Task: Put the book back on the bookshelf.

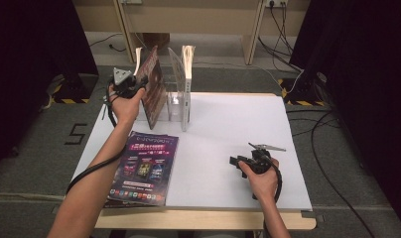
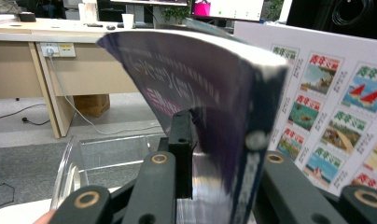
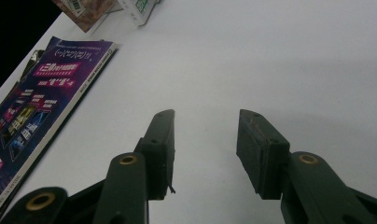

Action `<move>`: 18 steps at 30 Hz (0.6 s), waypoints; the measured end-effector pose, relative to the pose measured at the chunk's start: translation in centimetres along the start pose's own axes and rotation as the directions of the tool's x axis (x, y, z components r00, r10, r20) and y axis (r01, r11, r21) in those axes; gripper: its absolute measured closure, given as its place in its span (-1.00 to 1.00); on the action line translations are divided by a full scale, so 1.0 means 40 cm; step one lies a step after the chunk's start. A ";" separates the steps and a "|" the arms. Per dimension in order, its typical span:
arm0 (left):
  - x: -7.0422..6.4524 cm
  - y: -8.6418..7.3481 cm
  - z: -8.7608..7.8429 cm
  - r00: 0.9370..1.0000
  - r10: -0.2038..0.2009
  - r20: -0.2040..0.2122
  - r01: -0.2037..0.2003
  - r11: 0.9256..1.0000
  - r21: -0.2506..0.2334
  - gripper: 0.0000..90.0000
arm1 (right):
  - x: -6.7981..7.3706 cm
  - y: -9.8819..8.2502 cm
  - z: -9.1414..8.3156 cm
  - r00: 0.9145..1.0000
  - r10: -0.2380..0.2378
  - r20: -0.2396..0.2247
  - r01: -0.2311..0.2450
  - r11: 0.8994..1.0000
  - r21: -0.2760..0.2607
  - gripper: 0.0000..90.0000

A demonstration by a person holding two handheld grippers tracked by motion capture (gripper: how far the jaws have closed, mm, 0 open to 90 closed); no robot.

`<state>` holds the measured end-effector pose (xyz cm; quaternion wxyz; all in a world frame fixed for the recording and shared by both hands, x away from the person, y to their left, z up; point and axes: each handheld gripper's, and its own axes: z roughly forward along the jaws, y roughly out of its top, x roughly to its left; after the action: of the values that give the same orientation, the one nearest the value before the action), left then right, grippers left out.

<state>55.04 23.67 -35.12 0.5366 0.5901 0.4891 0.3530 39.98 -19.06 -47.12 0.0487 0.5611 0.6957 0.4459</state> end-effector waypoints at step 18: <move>-0.033 0.039 0.029 0.999 0.003 -0.036 0.002 0.990 0.140 0.86 | -0.008 0.000 -0.003 1.000 0.017 -0.005 -0.017 1.000 0.018 0.26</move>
<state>56.07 22.15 -33.67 0.4849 0.6200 0.5222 0.3284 40.02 -19.38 -47.20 0.0383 0.5661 0.6950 0.4416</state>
